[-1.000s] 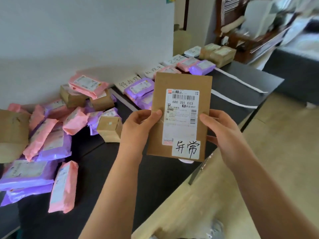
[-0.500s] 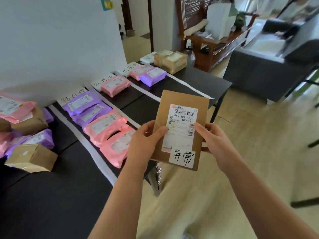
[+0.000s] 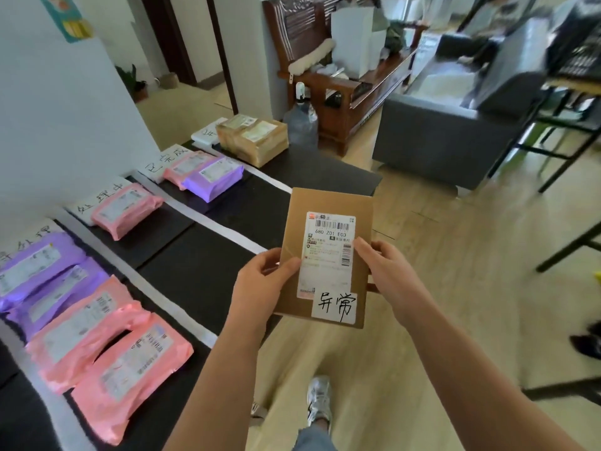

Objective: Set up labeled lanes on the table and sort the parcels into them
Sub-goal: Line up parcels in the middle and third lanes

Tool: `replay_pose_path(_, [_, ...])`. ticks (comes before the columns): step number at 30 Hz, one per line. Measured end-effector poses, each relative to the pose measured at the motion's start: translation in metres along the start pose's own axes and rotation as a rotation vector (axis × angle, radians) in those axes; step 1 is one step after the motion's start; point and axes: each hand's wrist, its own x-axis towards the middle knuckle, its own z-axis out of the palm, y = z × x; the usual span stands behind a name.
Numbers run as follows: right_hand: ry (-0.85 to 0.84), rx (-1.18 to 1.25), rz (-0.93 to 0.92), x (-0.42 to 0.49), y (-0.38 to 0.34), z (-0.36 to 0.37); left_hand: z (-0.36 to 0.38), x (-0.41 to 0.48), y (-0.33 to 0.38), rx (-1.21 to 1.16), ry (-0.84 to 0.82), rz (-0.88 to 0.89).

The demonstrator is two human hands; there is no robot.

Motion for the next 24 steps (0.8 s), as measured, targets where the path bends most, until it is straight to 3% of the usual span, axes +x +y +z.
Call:
replay_pose_path(12, [0.058,-0.004,0.097,0.198,-0.061,-0.034,0.067,0.190,0.090,0.168,-0.095,0.067])
replay_pose_path(18, [0.041,-0.026,0.131,0.289,-0.081,-0.064,0.112,0.260,0.113,0.164,-0.035,0.027])
replay_pose_path(24, [-0.121,-0.151,0.166,0.401,-0.094,-0.072,0.151,0.334,0.125,0.150,0.095,-0.057])
